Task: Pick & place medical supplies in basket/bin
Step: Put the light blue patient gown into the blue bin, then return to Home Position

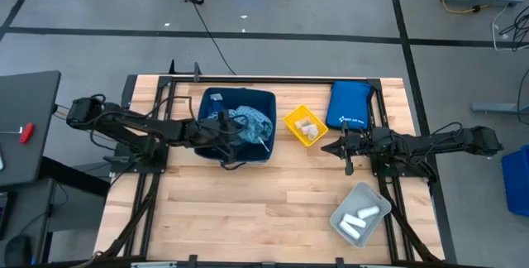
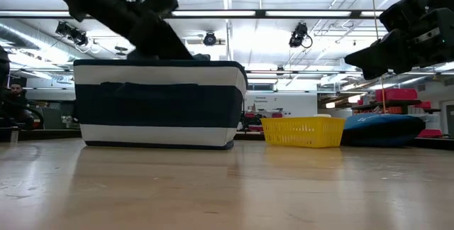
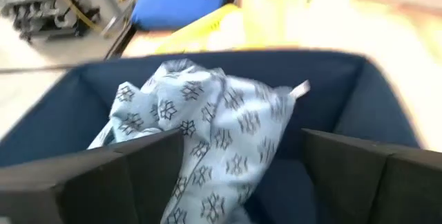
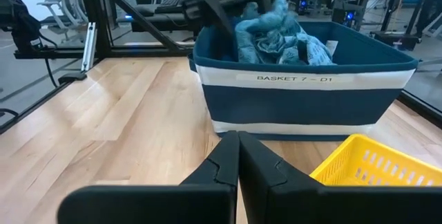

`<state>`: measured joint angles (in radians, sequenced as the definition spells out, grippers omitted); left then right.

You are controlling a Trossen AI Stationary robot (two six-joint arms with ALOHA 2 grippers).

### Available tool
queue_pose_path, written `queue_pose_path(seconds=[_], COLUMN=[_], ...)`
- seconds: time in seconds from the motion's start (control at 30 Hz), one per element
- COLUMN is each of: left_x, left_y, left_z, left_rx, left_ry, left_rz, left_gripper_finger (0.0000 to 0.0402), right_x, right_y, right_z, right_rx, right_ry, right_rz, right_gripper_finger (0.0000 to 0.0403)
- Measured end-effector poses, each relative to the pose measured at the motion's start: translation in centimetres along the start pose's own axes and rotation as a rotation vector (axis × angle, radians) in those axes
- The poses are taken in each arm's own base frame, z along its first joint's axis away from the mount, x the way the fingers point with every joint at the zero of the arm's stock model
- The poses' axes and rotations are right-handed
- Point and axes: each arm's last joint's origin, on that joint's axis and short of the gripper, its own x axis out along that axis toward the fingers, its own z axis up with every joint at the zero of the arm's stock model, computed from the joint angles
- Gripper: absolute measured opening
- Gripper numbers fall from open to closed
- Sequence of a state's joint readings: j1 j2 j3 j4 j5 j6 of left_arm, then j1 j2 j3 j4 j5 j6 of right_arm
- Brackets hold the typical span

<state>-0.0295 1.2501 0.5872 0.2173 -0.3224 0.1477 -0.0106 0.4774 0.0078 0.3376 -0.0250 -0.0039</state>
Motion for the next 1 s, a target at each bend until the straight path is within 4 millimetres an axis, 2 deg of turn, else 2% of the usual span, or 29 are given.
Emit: queue_pose_path(seconds=[0.33, 0.6, 0.9, 1.0], left_x=[-2.5, -4.1, -7.8, -9.0], left_y=[-0.4, -0.4, -0.3, -0.3], left_z=[1.3, 2.0, 3.2, 2.9], left_rx=[0.000, -0.049, -0.060, -0.062], left_ry=[-0.064, -0.132, -0.248, -0.282], left_rz=[-0.049, -0.226, -0.288, -0.272], left_gripper_finger=[0.0288, 0.0288, 0.0288, 0.0288], right_x=[0.0, 0.0, 0.0, 0.0], right_y=[0.0, 0.0, 0.0, 0.0], right_z=[-0.1, -0.3, -0.3, -0.3], right_rx=[0.000, 0.028, 0.035, 0.043], right_ry=[0.008, 0.030, 0.036, 0.031], right_rz=[0.000, -0.001, -0.001, -0.001], right_gripper_finger=[0.0009, 0.0009, 0.0009, 0.0009])
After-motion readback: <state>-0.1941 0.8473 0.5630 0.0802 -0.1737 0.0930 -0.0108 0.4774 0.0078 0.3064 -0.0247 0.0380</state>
